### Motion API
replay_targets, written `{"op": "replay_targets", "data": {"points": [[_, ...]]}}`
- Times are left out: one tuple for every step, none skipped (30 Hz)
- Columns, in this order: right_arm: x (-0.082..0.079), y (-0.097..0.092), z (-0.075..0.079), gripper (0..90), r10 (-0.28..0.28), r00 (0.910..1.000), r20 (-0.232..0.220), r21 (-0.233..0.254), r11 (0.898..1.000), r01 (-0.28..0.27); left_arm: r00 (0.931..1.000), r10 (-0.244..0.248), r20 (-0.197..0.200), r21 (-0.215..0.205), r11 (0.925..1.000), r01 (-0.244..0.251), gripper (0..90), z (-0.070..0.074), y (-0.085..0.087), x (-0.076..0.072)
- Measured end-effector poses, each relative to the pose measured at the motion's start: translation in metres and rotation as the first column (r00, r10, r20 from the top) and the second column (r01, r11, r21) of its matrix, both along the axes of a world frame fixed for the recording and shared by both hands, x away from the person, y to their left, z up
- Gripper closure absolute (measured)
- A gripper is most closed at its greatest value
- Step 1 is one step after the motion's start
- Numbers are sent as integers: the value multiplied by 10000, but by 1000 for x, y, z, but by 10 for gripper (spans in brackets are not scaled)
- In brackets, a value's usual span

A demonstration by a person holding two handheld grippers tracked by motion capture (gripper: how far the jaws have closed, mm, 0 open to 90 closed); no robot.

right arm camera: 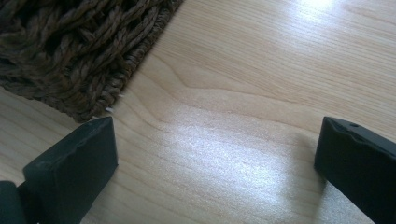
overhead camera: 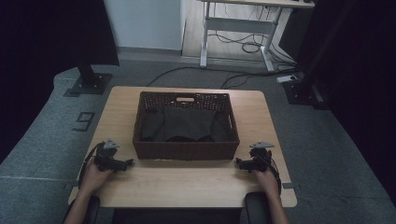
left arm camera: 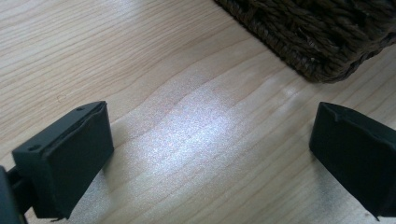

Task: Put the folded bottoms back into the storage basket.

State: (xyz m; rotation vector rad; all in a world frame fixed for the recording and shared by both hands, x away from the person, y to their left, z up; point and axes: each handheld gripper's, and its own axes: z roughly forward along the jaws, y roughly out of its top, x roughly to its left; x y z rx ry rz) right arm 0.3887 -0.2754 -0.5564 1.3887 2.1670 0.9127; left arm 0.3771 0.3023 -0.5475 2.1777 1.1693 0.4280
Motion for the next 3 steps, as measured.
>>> {"op": "replay_targets", "data": {"points": [[0, 0, 0, 0, -33, 10000, 38, 16, 10000, 33, 10000, 10, 4, 0, 10000, -10, 0, 0, 0, 0], [0, 0, 0, 0, -55, 10000, 40, 15, 10000, 55, 10000, 26, 4, 1, 10000, -26, 0, 0, 0, 0], [0, 0, -1, 0, -60, 10000, 47, 15, 10000, 59, 10000, 26, 4, 1, 10000, -26, 0, 0, 0, 0]]}}
